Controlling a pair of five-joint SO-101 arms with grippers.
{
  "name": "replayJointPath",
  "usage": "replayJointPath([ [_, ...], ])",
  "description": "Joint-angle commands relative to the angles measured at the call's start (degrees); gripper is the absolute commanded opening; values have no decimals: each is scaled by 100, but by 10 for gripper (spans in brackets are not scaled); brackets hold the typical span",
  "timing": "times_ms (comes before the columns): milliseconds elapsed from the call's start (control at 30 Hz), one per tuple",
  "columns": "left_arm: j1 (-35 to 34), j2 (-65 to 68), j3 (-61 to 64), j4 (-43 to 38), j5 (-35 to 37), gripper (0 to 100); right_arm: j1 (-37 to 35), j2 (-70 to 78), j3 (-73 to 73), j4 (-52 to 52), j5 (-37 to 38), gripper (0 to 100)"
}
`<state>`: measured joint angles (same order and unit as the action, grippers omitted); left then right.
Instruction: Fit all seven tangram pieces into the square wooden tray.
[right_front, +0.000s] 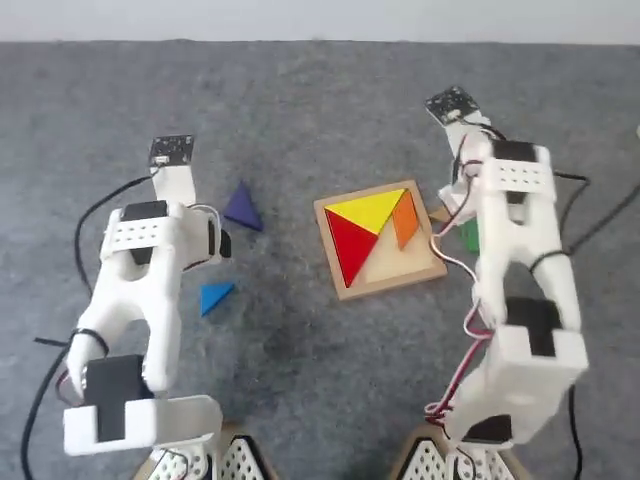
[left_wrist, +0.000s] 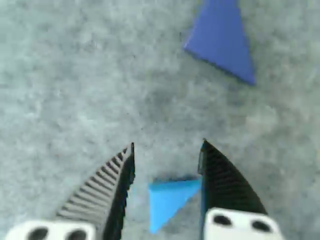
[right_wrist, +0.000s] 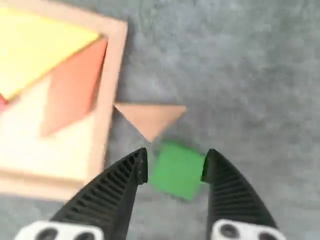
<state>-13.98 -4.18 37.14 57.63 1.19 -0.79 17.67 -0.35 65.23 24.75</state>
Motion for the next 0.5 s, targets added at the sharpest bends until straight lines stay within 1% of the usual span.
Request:
replayJointPath([
  [0, -35, -352, -48, -123, 35, 208, -171, 277, -440, -40, -2409, 109],
  [33, -35, -352, -48, -123, 35, 208, -171, 409, -492, -40, -3015, 98],
  [100, -35, -352, -40, -114, 35, 208, -215, 611, -668, -48, -4070, 114],
  [200, -35, -352, -40, -114, 35, 208, -171, 822, -914, -31, -5301, 206],
  [267, -35, -352, -40, -114, 26, 208, -110, 901, -1029, -84, -5785, 288],
  [333, -35, -352, -22, -114, 26, 208, -84, 954, -1134, -92, -6048, 352],
  [367, -35, -352, -22, -114, 26, 208, -92, 989, -1169, -92, -6031, 366],
  [467, -35, -352, -31, -114, 26, 208, -119, 1103, -1196, -92, -6040, 359],
])
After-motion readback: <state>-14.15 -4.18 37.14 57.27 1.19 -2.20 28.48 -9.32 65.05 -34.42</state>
